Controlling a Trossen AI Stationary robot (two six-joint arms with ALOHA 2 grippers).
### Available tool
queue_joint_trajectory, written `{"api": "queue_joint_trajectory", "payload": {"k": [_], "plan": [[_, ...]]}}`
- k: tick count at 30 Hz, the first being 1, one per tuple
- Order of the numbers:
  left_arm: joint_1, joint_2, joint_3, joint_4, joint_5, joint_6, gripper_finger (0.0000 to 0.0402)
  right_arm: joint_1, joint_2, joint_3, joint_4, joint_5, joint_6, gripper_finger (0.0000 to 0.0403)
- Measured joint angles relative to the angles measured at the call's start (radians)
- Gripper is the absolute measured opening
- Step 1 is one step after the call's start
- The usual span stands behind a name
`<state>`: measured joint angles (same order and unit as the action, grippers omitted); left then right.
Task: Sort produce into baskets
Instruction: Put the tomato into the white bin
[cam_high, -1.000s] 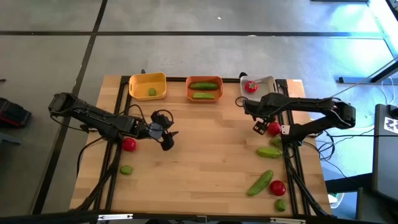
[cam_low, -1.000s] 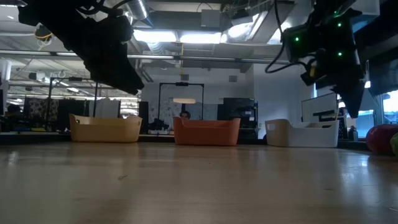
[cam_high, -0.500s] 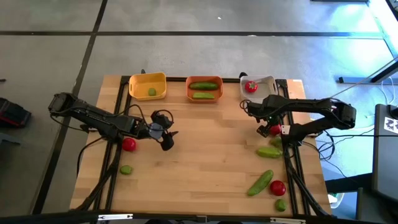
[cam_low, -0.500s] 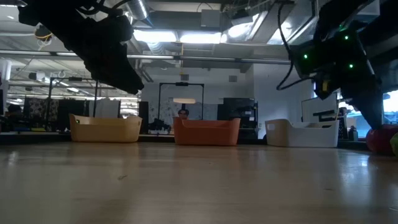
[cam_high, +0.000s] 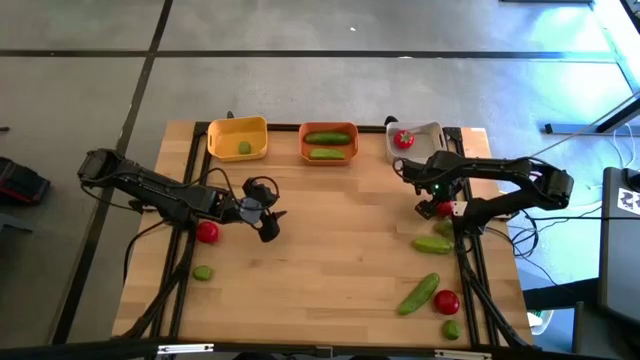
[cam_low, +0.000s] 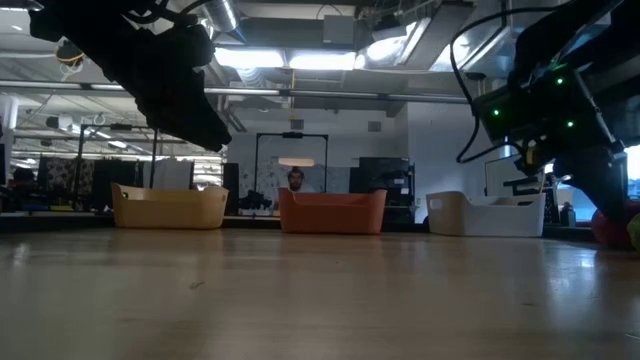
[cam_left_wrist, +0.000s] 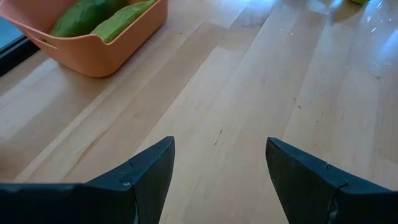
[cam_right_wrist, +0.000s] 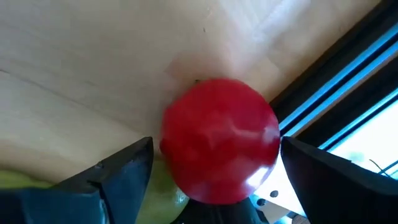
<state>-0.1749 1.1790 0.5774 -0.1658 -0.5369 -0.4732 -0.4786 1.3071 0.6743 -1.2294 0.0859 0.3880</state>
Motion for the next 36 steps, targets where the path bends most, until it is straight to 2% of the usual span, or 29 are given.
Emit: {"api": "queue_joint_trajectory", "payload": {"k": [16, 27, 36], "plan": [[0.000, 0.000, 0.000, 0.001, 0.000, -0.002, 0.0249, 0.000, 0.000, 0.002, 0.021, -0.019, -0.042, 0.0241], [0.000, 0.000, 0.000, 0.001, 0.000, 0.001, 0.0249, 0.000, -0.001, 0.007, 0.032, -0.022, -0.069, 0.0234], [0.000, 0.000, 0.000, 0.002, 0.000, 0.008, 0.0249, 0.002, -0.001, 0.124, 0.109, -0.040, -0.104, 0.0234]]}}
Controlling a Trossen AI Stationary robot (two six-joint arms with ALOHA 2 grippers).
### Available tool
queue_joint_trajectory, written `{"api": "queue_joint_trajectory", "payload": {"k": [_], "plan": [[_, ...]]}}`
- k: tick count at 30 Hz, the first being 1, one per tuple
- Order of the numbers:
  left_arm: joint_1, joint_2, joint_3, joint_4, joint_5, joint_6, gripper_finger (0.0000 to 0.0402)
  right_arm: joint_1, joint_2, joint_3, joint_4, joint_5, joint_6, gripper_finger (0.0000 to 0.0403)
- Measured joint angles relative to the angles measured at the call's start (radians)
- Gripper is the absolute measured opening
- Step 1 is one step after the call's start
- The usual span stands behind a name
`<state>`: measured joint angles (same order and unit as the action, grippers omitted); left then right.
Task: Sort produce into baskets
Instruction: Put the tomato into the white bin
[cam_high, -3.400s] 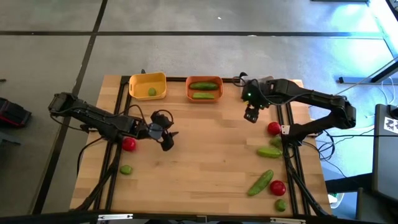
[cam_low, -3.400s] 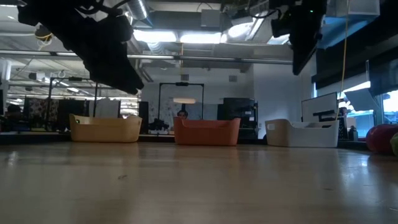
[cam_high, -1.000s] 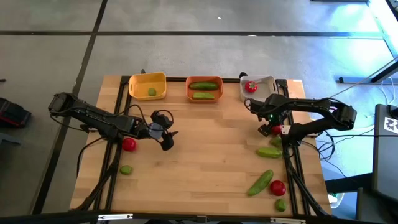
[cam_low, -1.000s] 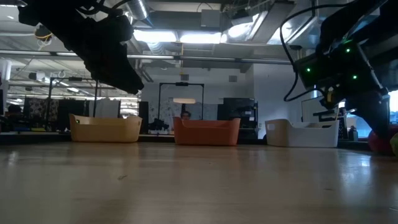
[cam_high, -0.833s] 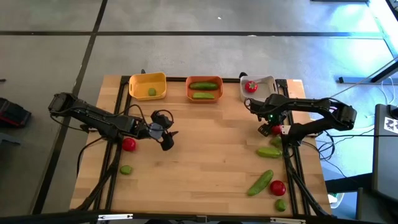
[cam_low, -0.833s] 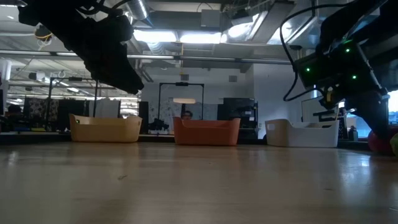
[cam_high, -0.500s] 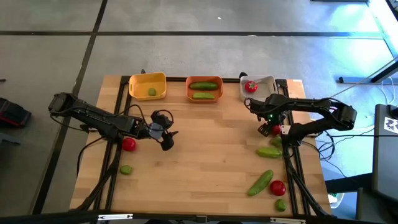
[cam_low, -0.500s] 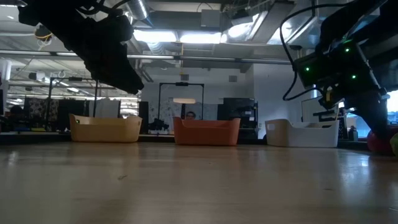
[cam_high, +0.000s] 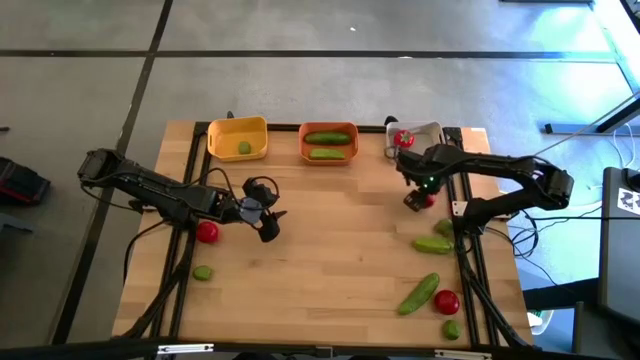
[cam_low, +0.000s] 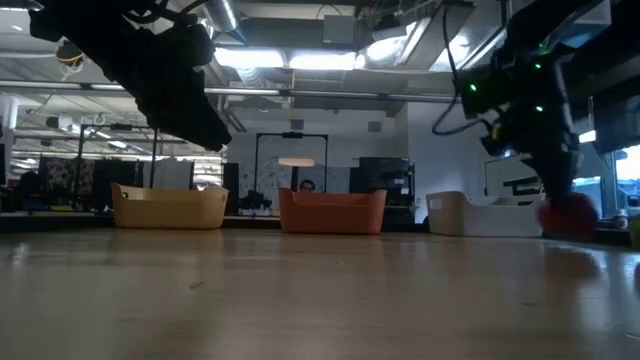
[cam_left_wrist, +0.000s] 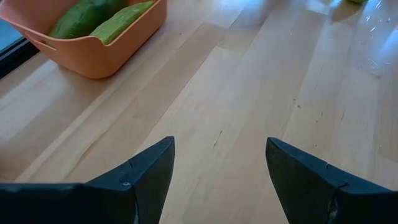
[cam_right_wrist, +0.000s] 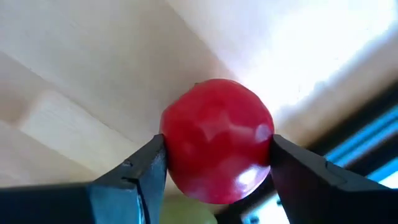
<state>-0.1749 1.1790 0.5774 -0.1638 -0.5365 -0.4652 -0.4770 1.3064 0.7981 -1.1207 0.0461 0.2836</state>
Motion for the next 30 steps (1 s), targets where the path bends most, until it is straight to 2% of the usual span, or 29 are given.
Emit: {"api": "queue_joint_trajectory", "payload": {"k": [9, 14, 19, 25, 30], "plan": [[0.000, 0.000, 0.000, 0.001, 0.000, -0.003, 0.0249, 0.000, 0.000, 0.039, 0.290, -0.110, -0.045, 0.0234], [0.000, 0.000, 0.000, 0.003, 0.000, -0.005, 0.0249, 0.018, 0.000, 0.039, 0.462, -0.118, -0.054, 0.0234], [0.000, 0.000, 0.000, 0.034, 0.000, 0.001, 0.0249, 0.086, 0.006, 0.039, 0.649, -0.116, -0.081, 0.0234], [0.000, 0.000, 0.000, 0.056, 0.000, 0.022, 0.0249, 0.179, 0.050, 0.039, 0.838, -0.028, -0.105, 0.0234], [0.000, 0.000, 0.000, 0.051, 0.000, 0.022, 0.0249, 0.240, 0.141, 0.039, 0.956, 0.044, -0.110, 0.0234]]}}
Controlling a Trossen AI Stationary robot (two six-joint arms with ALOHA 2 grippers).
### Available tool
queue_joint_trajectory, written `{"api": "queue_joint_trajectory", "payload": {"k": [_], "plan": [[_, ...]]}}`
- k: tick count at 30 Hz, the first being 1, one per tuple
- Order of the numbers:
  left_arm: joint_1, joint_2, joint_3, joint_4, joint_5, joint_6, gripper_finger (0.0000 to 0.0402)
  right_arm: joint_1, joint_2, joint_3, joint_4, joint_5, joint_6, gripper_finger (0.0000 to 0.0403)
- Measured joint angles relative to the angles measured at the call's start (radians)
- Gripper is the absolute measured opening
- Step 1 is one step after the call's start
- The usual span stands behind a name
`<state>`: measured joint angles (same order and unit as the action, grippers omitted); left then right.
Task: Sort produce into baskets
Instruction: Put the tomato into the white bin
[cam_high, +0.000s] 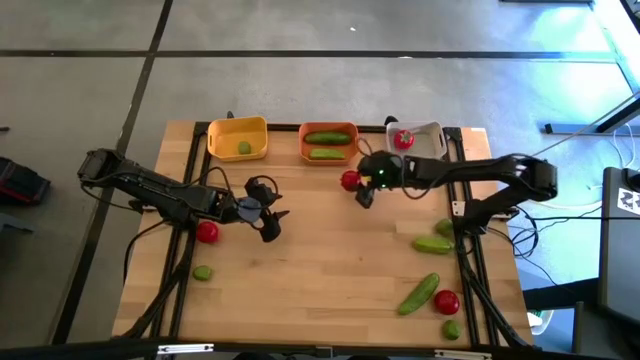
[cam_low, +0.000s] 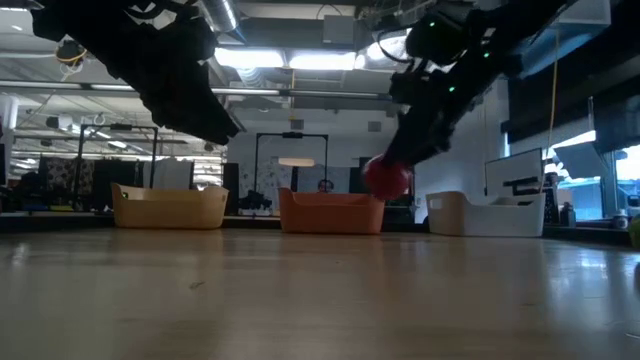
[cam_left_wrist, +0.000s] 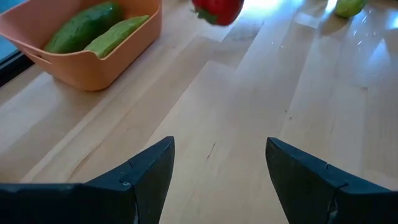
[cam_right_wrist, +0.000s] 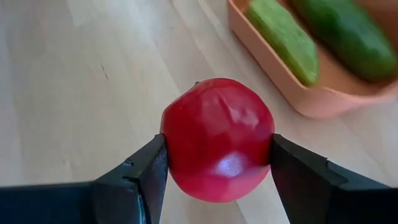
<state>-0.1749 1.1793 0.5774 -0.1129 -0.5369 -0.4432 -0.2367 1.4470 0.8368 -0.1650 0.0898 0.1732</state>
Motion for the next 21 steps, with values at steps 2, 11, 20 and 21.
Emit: {"api": "queue_joint_trajectory", "payload": {"k": [2, 11, 20, 21], "plan": [[0.000, 0.000, 0.000, 0.000, 0.000, 0.000, 0.0249, 0.018, 0.042, 0.000, 0.047, 0.015, 0.000, 0.0234], [0.000, 0.000, 0.000, -0.003, 0.000, 0.000, 0.0249, 0.075, 0.207, 0.000, 0.175, 0.020, 0.002, 0.0234], [0.000, 0.000, 0.000, -0.003, 0.000, 0.001, 0.0249, 0.076, 0.225, 0.003, 0.162, 0.004, 0.003, 0.0241], [0.000, 0.000, 0.000, -0.003, 0.000, 0.001, 0.0249, 0.076, 0.225, 0.003, 0.158, -0.002, 0.004, 0.0244]]}}
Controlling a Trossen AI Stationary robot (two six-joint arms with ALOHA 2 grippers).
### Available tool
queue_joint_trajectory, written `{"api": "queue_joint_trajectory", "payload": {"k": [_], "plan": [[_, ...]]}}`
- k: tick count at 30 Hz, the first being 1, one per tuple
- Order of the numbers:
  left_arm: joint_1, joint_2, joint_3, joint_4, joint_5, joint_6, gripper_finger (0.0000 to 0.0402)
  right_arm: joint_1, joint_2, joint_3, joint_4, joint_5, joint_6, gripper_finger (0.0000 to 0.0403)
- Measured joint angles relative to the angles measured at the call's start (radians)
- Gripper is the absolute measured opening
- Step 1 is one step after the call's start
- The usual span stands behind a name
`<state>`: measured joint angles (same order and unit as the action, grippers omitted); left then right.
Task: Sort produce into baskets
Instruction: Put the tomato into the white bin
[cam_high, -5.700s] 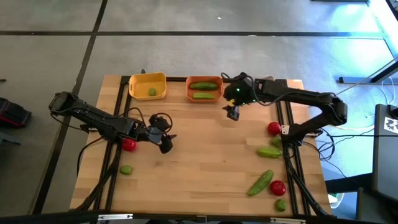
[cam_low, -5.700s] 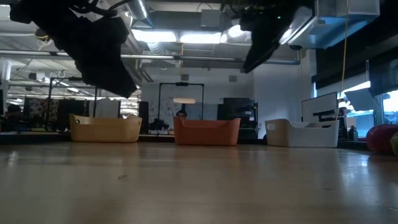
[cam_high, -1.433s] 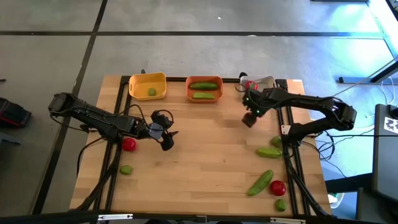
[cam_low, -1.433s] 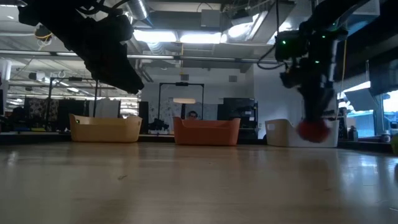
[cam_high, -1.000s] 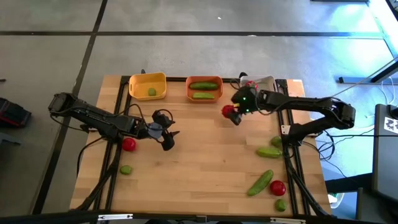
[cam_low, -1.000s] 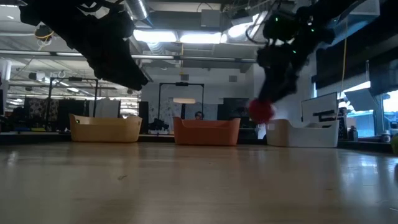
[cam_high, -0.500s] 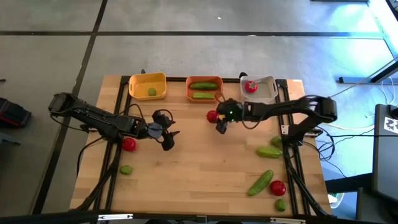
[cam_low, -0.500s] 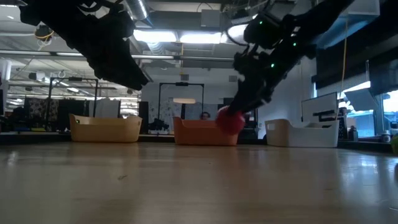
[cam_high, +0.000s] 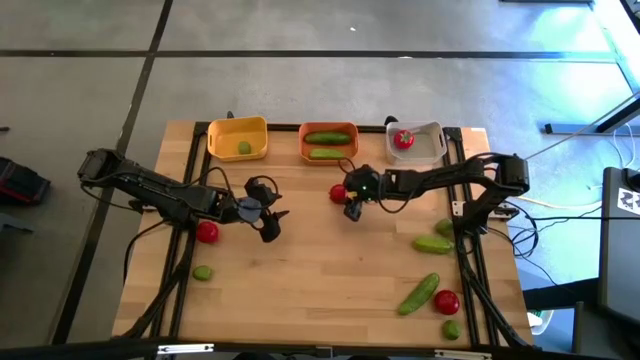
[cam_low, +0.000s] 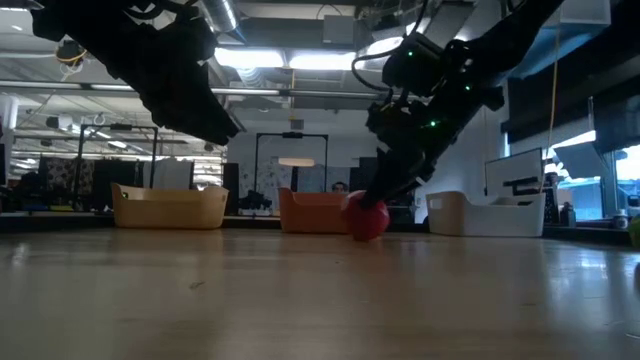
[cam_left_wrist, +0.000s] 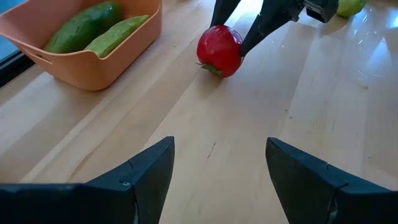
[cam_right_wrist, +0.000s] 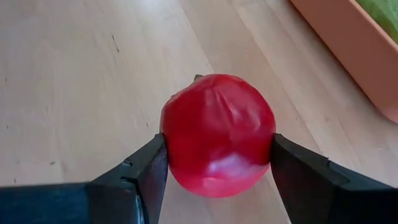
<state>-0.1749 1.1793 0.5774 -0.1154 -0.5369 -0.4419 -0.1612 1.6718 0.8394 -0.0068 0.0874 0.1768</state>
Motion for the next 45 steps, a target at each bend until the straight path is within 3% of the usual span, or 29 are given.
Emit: {"api": "queue_joint_trajectory", "payload": {"k": [13, 17, 22, 28, 45], "plan": [[0.000, 0.000, 0.000, 0.000, 0.000, 0.003, 0.0249, 0.000, 0.003, 0.021, -0.182, -0.012, -0.006, 0.0318], [0.000, 0.000, 0.000, 0.000, 0.000, 0.004, 0.0249, 0.000, 0.005, 0.063, -0.360, -0.011, -0.031, 0.0327], [0.000, 0.000, 0.000, 0.000, 0.000, 0.007, 0.0249, -0.001, 0.003, 0.105, -0.439, -0.010, -0.051, 0.0326], [0.000, 0.000, 0.000, 0.000, 0.000, 0.007, 0.0249, -0.003, 0.003, 0.153, -0.426, -0.009, -0.073, 0.0326], [0.003, 0.040, 0.000, 0.041, -0.038, 0.006, 0.0249, -0.003, 0.003, 0.176, -0.160, -0.046, -0.104, 0.0326]]}}
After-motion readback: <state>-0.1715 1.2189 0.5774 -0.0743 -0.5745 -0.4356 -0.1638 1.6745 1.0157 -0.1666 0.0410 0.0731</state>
